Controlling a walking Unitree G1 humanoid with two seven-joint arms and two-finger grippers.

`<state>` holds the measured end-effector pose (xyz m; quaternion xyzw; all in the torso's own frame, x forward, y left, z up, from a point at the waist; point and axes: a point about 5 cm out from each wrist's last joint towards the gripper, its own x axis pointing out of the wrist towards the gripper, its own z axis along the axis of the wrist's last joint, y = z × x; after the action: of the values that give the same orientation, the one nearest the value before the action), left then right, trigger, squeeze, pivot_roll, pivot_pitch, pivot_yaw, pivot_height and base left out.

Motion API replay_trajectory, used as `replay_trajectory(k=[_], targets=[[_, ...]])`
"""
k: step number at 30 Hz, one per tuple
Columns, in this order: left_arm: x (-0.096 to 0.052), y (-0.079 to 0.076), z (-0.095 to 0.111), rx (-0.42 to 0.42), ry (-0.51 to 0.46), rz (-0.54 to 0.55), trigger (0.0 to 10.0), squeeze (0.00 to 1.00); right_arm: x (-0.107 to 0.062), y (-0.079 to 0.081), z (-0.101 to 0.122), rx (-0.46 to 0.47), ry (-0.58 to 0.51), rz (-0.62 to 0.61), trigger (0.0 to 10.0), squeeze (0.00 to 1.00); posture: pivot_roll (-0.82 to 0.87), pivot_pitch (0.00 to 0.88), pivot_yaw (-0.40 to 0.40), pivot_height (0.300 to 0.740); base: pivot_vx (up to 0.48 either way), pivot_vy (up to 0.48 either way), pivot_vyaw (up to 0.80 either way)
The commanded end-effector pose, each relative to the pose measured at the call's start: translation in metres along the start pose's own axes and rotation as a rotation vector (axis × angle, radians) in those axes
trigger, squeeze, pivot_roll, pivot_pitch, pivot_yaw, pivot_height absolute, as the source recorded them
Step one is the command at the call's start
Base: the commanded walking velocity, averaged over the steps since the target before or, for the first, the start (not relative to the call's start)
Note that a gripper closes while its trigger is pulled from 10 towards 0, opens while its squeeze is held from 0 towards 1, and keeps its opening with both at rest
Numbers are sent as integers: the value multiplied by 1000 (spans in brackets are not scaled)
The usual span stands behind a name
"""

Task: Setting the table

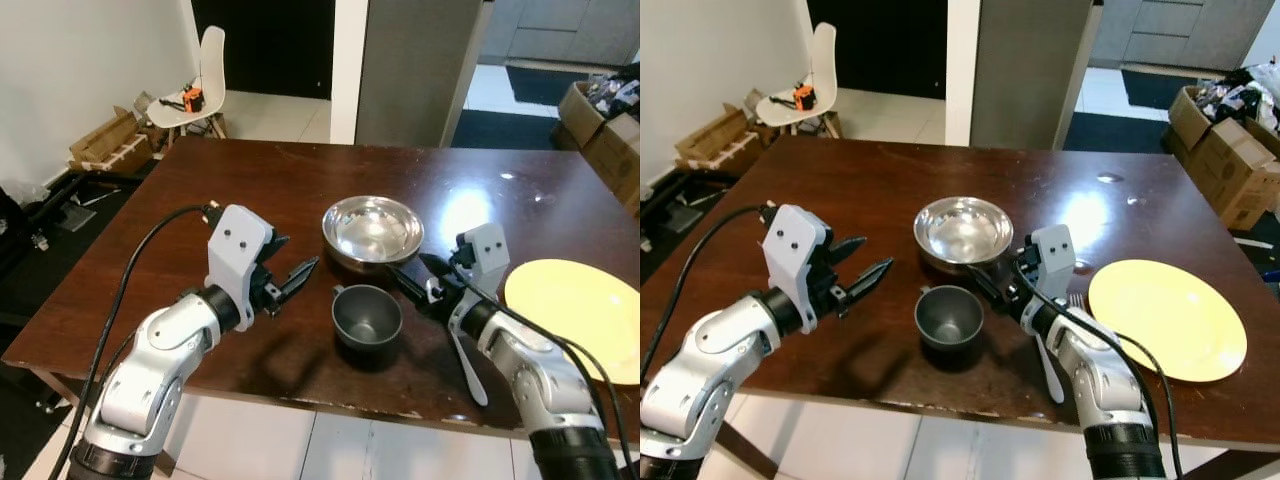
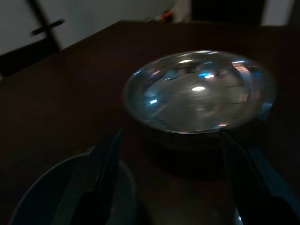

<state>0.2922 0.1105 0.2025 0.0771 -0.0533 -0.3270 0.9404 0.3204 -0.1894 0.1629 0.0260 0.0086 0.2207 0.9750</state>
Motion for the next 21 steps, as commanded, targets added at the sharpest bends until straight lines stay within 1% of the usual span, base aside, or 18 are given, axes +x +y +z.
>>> replay_trajectory(k=[1,2,4,6,7,9,10,11,12,13,14,16,17,19,21], targets=[[2,-5,-24,5,93,-18,10000,0,-7,-7,6,-18,-50,-104,10000,0,-8,18,108,740,0,0,0],[5,-6,-30,14,120,-31,10000,0,-9,-9,9,-31,-67,-138,10000,0,-8,18,108,740,0,0,0],[11,-8,-37,43,151,-39,10000,0,-12,-9,12,-62,-74,-146,10000,0,-10,15,111,740,0,0,0],[21,-9,-42,57,169,-34,10000,0,-16,1,8,-73,-27,-81,10000,0,-17,16,109,740,0,0,0],[21,-9,-42,57,169,-34,10000,0,-16,1,8,-73,-27,-81,10000,0,-17,16,109,740,0,0,0],[35,-13,-45,66,175,-46,10000,0,-25,13,1,-87,29,-7,10000,0,-19,17,108,740,0,0,0],[35,-13,-45,66,175,-46,10000,0,-25,13,1,-87,29,-7,10000,0,-19,17,108,740,0,0,0],[41,-15,-45,85,179,-61,10000,0,-29,18,1,-88,40,28,10000,0,-28,21,107,740,0,0,0],[52,-18,-47,118,194,-76,10000,0,-39,29,-1,-86,69,100,10000,0,-41,25,112,740,0,0,0],[52,-18,-47,118,194,-76,10000,0,-39,29,-1,-86,69,100,10000,0,-41,25,112,740,0,0,0],[55,-18,-48,131,199,-76,10000,0,-42,33,-1,-86,79,123,10000,0,-41,25,112,740,0,0,0],[62,-14,-49,156,207,-61,10000,0,-50,43,-4,-94,117,184,10000,0,-57,31,123,740,0,0,0],[62,-14,-49,156,207,-61,10000,0,-50,43,-4,-94,117,184,10000,0,-57,31,123,740,0,0,0],[67,-8,-52,201,224,-41,10000,0,-59,56,-7,-101,153,244,10000,0,-62,41,126,740,0,0,0],[69,2,-55,274,256,-10,10000,0,-66,71,-15,-90,189,286,10000,0,-60,47,124,740,0,0,0]])
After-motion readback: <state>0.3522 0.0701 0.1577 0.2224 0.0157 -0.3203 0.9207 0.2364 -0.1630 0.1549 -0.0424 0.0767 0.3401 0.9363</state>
